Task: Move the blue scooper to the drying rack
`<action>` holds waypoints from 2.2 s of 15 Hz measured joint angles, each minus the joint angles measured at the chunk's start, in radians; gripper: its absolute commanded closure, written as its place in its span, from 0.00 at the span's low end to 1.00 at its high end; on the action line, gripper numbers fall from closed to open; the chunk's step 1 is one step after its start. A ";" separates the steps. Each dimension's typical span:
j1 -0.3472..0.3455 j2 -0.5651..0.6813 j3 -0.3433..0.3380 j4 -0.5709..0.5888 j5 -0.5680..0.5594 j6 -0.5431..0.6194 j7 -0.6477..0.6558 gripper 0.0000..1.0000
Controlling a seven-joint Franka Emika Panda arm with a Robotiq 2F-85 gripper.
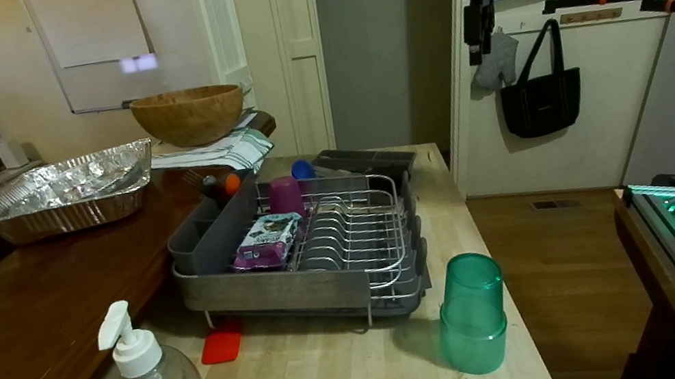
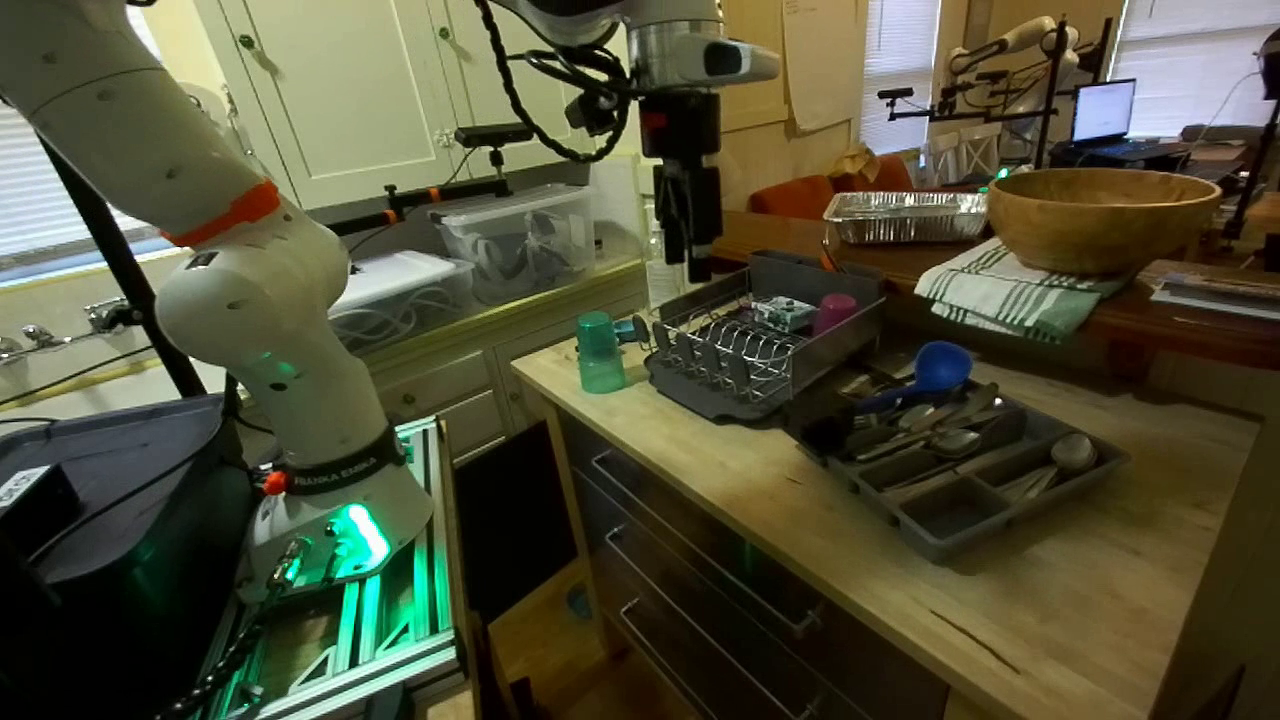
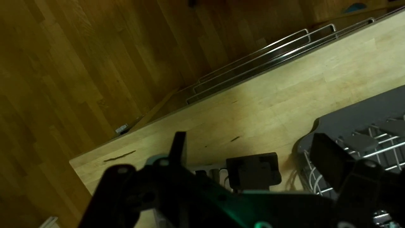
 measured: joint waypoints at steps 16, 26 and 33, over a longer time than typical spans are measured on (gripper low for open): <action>0.031 0.316 0.015 0.151 0.001 0.021 -0.124 0.00; 0.027 0.751 0.065 0.521 0.038 -0.051 -0.179 0.00; 0.016 0.858 0.072 0.627 0.056 -0.119 -0.177 0.00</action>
